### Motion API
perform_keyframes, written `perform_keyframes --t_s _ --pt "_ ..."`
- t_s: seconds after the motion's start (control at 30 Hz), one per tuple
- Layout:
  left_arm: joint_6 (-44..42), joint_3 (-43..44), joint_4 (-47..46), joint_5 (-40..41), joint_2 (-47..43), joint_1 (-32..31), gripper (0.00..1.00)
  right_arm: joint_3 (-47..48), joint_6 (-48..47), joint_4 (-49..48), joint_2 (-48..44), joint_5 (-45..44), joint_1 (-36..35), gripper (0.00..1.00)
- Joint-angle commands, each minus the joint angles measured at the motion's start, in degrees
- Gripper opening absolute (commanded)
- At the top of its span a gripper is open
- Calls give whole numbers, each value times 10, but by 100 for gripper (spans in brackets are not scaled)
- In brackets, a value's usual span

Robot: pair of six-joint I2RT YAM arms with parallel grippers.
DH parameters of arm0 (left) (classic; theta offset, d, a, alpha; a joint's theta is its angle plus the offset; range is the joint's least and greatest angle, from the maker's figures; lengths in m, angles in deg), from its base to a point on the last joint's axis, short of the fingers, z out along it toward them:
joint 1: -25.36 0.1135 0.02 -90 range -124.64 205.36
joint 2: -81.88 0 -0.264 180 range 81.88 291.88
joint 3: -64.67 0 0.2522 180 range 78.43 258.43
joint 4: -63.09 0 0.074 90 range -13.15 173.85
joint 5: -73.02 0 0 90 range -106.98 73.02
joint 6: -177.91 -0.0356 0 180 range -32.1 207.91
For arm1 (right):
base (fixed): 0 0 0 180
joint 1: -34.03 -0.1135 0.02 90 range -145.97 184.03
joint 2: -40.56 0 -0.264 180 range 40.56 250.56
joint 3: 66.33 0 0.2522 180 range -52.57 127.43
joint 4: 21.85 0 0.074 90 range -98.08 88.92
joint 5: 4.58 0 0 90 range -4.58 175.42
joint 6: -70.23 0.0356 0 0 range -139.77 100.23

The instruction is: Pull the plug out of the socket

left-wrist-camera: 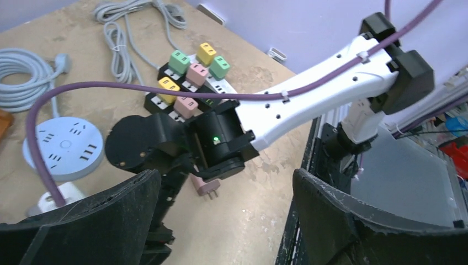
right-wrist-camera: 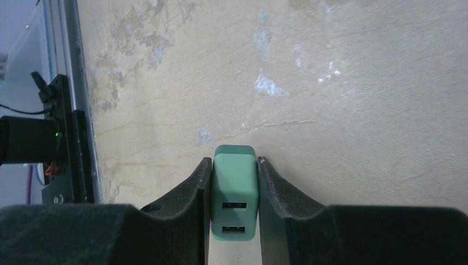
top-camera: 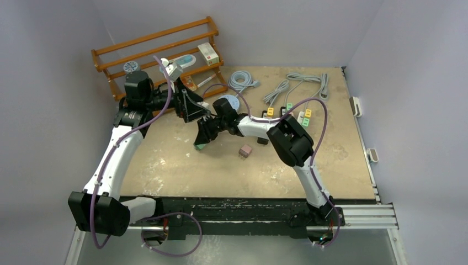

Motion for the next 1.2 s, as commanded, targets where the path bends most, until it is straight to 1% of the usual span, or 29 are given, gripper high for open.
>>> perform_keyframes --t_s 0.0,0.03,0.07,0.13,0.23,0.33,0.37,0.43,0.47,0.5,0.53,0.57,0.6,0.63,0.67,0.7,0.73,0.77,0.8,0.83,0.87,0.93,1.07,1.17 --pt "2 25 -33 -77 -19 0 90 42 9 6 -6 -26 3 29" --pt "0 24 -33 -84 -19 0 90 45 8 5 -6 -32 3 37" --pt "-2 22 -33 -88 -19 0 90 48 1 8 -7 -40 3 51" --pt "-9 16 -32 -100 -13 0 90 42 -16 7 -21 -74 3 72" --pt "-21 18 -24 -114 -9 0 91 -4 -26 -33 -65 -141 15 98" --pt "-38 31 -3 -124 -12 0 91 -62 -4 -75 -127 -158 60 100" --pt "-36 34 0 -116 -12 0 91 -86 9 -83 -148 -154 91 99" --pt "-25 37 9 -52 -10 -7 91 -115 25 -82 -192 -163 133 100" --pt "-38 43 29 -12 -5 -8 91 -126 26 -72 -217 -187 146 100" --pt "-46 53 63 48 2 -9 91 -134 23 -58 -240 -229 153 99" --pt "-26 59 71 134 10 -15 91 -138 15 -36 -263 -285 154 99" --pt "-12 61 78 218 18 -23 90 -139 11 -11 -282 -361 154 99" --pt "-4 67 87 318 25 -33 88 -139 13 18 -297 -413 154 99" --pt "2 66 87 436 26 -46 83 -142 18 43 -308 -459 155 99" --pt "4 64 91 605 24 -72 80 -143 32 72 -315 -494 154 99" --pt "3 58 91 805 22 -112 80 -143 45 104 -319 -516 154 99" --pt "-9 52 93 932 24 -141 80 -144 56 131 -320 -526 154 99" --pt "-17 48 98 1002 28 -144 80 -147 68 158 -319 -530 154 98" --pt "-29 48 110 1024 35 -144 82 -153 80 179 -319 -532 155 98" --pt "-48 52 128 1010 47 -144 84 -162 91 194 -320 -533 154 97" --pt "-67 62 160 962 62 -144 86 -171 105 205 -323 -533 155 96" --pt "-102 79 217 829 85 -144 86 -187 120 221 -328 -541 154 96" --pt "-118 89 245 548 87 -145 86 -195 129 251 -334 -567 155 96" --pt "-188 116 330 399 99 -159 87 -193 124 257 -338 -580 155 96"
